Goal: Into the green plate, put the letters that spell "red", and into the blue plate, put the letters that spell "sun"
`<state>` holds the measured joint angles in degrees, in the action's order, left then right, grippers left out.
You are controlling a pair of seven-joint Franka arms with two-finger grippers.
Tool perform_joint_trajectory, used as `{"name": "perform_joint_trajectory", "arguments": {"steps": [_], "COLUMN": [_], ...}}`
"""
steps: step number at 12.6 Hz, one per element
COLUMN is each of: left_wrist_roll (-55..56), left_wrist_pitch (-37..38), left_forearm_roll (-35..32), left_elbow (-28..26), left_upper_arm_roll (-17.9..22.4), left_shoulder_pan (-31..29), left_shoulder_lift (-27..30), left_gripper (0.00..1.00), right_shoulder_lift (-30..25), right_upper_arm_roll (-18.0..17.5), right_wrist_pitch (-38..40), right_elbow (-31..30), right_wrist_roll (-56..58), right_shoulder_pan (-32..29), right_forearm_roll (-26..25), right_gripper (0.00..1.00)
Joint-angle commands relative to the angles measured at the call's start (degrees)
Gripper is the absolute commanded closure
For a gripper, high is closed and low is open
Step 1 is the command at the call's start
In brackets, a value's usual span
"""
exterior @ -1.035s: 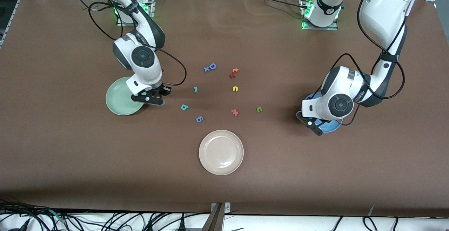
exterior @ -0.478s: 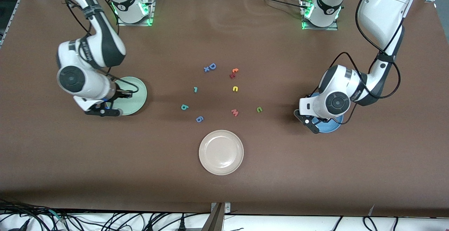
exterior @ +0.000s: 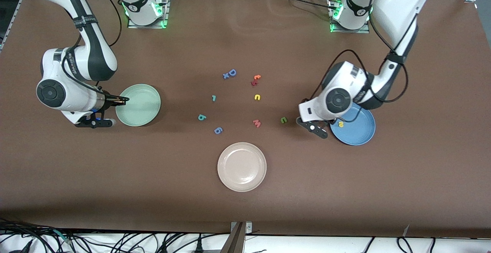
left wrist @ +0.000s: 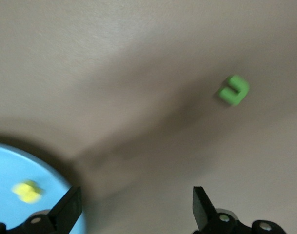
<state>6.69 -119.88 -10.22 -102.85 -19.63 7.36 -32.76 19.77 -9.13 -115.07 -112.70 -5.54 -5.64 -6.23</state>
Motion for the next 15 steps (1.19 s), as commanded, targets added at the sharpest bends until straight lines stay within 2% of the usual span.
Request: {"name": "perform_joint_trajectory", "arguments": {"steps": [1,3,6,9,10,12,13,14,15], "left_wrist_roll": [16.62,25.87,38.7,46.63,48.05,50.25,51.83,53.32,53.51], "left_wrist_pitch": [-2.88,-4.3,-12.11,-12.75,-13.27,-14.59,-14.68,-14.85,-14.86], "left_forearm_roll": [0.2,0.2,-0.15,-2.86,-3.92,-6.64,-7.61,-7.97,-7.97], "left_elbow": [0.55,0.9,3.88,4.24,4.33,4.33,4.42,4.42,4.5], "left_upper_arm_roll": [0.39,0.47,0.91,1.0,1.0,1.09,1.09,1.09,1.09], "left_shoulder_pan": [3.44,6.16,8.8,9.52,9.52,9.78,9.87,9.78,9.78], "left_shoulder_lift": [-0.98,-2.56,-6.86,-7.4,-7.93,-8.98,-9.33,-9.42,-9.51], "left_gripper": [0.0,0.0,0.0,0.02,0.07,0.12,0.31,0.43,0.46], "right_shoulder_lift": [-0.34,0.97,4.04,5.28,5.28,5.19,4.93,4.49,3.62], "right_upper_arm_roll": [0.6,0.95,1.31,1.31,1.31,1.31,1.31,1.22,1.13], "right_wrist_pitch": [-4.8,-7.79,-8.42,-9.03,-9.03,-9.03,-8.86,-8.34,-8.16], "right_elbow": [-5.67,-8.05,-8.32,-8.32,-8.32,-8.24,-7.97,-7.8,-7.27], "right_wrist_roll": [2.37,2.98,5.88,6.24,6.24,6.15,6.06,5.71,5.1], "right_shoulder_pan": [0.02,0.02,-1.39,-1.74,-1.66,-1.65,-1.65,-1.65,-1.57], "right_forearm_roll": [1.58,1.58,1.58,1.58,1.58,1.58,1.58,1.58,1.58], "right_gripper": [0.9,0.89,0.84,0.77,0.66,0.29,0.21,0.18,0.18]}}
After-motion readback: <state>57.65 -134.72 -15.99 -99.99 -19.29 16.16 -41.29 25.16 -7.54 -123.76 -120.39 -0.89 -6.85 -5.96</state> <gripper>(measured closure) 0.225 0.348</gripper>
